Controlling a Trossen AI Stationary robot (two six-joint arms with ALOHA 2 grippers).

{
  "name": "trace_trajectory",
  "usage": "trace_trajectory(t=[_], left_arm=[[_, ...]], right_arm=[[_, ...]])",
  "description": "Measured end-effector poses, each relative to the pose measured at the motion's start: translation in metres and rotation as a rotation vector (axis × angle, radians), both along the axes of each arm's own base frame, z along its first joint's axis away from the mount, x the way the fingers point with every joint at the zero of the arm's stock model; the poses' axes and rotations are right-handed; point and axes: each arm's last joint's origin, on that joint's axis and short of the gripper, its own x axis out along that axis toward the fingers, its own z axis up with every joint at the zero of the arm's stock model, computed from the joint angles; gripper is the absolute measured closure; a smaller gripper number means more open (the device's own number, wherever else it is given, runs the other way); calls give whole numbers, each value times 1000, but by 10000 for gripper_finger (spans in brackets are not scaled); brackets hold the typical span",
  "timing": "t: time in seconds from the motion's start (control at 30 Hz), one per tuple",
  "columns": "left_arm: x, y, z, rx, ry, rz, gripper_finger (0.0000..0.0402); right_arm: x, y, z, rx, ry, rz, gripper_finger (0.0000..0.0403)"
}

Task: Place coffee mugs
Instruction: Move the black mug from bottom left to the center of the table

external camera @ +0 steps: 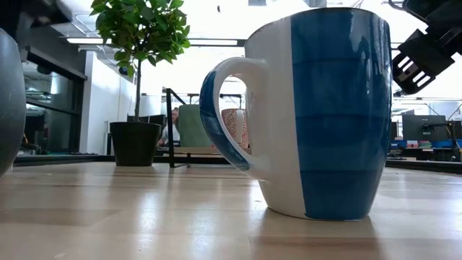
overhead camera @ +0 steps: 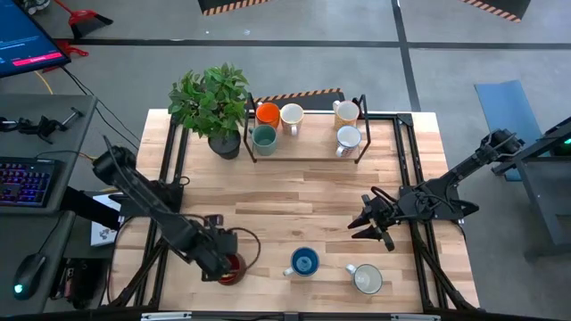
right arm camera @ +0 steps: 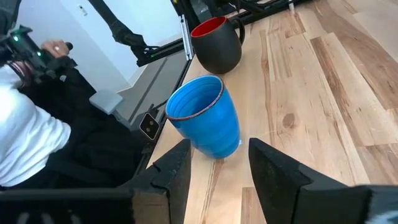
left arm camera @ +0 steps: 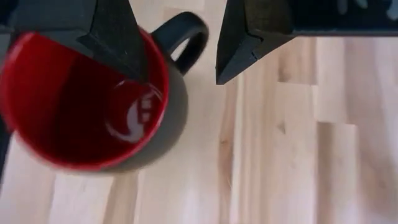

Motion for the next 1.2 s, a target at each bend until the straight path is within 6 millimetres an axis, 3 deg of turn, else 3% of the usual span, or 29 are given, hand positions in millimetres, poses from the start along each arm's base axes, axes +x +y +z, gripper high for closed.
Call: trace_trajectory(t=[0.17, 0.37, 0.8, 0.93, 1.13, 1.2], left_arm=[[8, -9, -20, -1, 58, -11, 224], [15, -15, -30, -2, 53, -34, 224], [35, -14, -63, 66, 107, -87, 234], [41, -8, -66, 72, 123, -118, 276], [51, 10, -60, 62, 131, -147, 380], [56, 19, -56, 67, 125, -156, 387]], right_arm=[[0, 0, 0, 0, 1, 0, 260], [0, 0, -1, -8, 13, -1, 260], [0, 0, -2, -8, 20, -1, 260], [-1, 0, -3, -12, 29, 4, 260], [-1, -1, -5, -21, 46, 7, 260], [-2, 0, -6, -26, 58, 16, 260]])
